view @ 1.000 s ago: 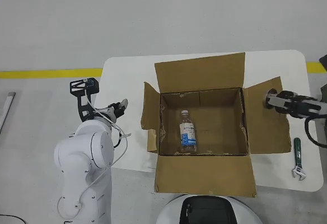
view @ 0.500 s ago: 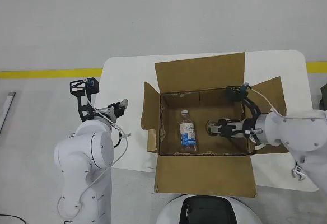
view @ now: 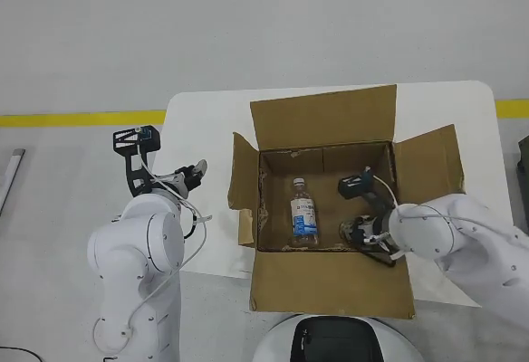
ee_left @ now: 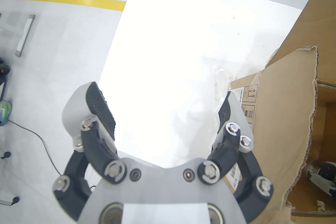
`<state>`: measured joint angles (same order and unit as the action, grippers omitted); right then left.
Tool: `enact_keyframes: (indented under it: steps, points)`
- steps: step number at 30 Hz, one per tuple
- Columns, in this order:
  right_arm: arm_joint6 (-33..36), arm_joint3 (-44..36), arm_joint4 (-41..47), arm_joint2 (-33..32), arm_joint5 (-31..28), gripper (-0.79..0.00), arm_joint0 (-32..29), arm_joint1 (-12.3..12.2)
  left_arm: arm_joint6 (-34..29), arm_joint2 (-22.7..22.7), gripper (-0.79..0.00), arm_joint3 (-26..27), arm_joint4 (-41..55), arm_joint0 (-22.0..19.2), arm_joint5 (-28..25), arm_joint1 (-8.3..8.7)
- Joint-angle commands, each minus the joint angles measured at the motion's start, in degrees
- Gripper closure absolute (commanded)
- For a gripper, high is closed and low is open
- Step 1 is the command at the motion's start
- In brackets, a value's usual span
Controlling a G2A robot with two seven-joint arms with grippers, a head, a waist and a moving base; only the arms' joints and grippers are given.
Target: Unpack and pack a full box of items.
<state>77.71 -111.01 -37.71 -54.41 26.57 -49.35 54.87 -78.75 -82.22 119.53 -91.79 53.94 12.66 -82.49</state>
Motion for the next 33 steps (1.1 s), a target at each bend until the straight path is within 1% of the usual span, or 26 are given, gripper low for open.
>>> enact_keyframes:
  steps: [1, 3, 6, 10, 12, 14, 16, 19, 21, 22, 23, 25, 26, 27, 28, 30, 33]
  points:
    - [0.0, 0.49, -0.18, 0.41, 0.0, -0.256, 0.08, 0.05, 0.0, 0.0, -0.785, 0.0, 0.0, 0.0, 0.0, 0.0]
    - [-0.05, 0.82, -0.16, 0.57, 0.06, -0.259, 0.15, 0.09, 0.0, 0.0, -0.785, 0.0, 0.0, 0.0, 0.0, 0.0]
    - [-0.2, 0.67, 0.37, 0.24, 0.2, -0.314, 0.3, 0.1, 0.0, 0.0, -0.785, 0.0, 0.0, 0.0, 0.0, 0.0]
    - [-0.1, -1.15, 2.79, -1.29, 0.1, -0.345, 0.52, 0.02, 0.0, 0.0, -0.785, 0.0, 0.0, 0.0, 0.0, 0.0]
    - [-0.57, -2.65, 4.16, -2.94, 0.57, -0.332, 0.82, -0.1, 0.0, 0.0, -0.785, 0.0, 0.0, 0.0, 0.0, 0.0]
    - [-0.96, -4.87, 5.59, -5.9, 0.97, -0.323, 1.55, -0.39, 0.0, 0.0, -0.785, 0.0, 0.0, 0.0, 0.0, 0.0]
    - [-1.17, -7.64, 6.48, -10.38, 1.17, -0.332, 2.56, -0.93, 0.0, 0.0, -0.785, 0.0, 0.0, 0.0, 0.0, 0.0]
    - [-0.43, -11.22, 6.16, -19.89, 0.44, -0.376, 3.55, -2.28, 0.0, 0.0, -0.785, 0.0, 0.0, 0.0, 0.0, 0.0]
    - [1.29, -12.77, 2.71, -27.14, -1.27, -0.443, 3.28, -3.53, 0.0, 0.0, -0.785, 0.0, 0.0, 0.0, 0.0, 0.0]
    - [2.44, -13.3, 0.56, -30.93, -2.43, -0.496, 2.66, -4.18, 0.0, 0.0, -0.785, 0.0, 0.0, 0.0, 0.0, 0.0]
    - [3.96, -13.71, -2.63, -34.56, -3.94, -0.517, 1.69, -4.84, 0.0, 0.0, -0.785, 0.0, 0.0, 0.0, 0.0, 0.0]
    - [6.94, -14.09, -8.47, -41.32, -6.92, -0.554, -1.39, -5.9, 0.0, 0.0, -0.785, 0.0, 0.0, 0.0, 0.0, 0.0]
    - [8.03, -14.26, -9.01, -44.26, -8.01, -0.573, -3.24, -6.15, 0.0, 0.0, -0.785, 0.0, 0.0, 0.0, 0.0, 0.0]
    - [8.85, -14.34, -9.09, -47.33, -8.83, -0.573, -5.18, -6.33, 0.0, 0.0, -0.785, 0.0, 0.0, 0.0, 0.0, 0.0]
    - [9.62, -14.53, -9.53, -50.21, -9.6, -0.554, -7.29, -6.47, 0.0, 0.0, -0.785, 0.0, 0.0, 0.0, 0.0, 0.0]
    - [10.29, -15.14, -11.13, -55.31, -10.27, -0.576, -12.29, -6.61, 0.0, 0.0, -0.785, 0.0, 0.0, 0.0, 0.0, 0.0]
    - [10.29, -16.81, -11.84, -60.88, -10.27, -0.545, -20.6, -6.41, 0.0, 0.0, -0.785, 0.0, 0.0, 0.0, 0.0, 0.0]
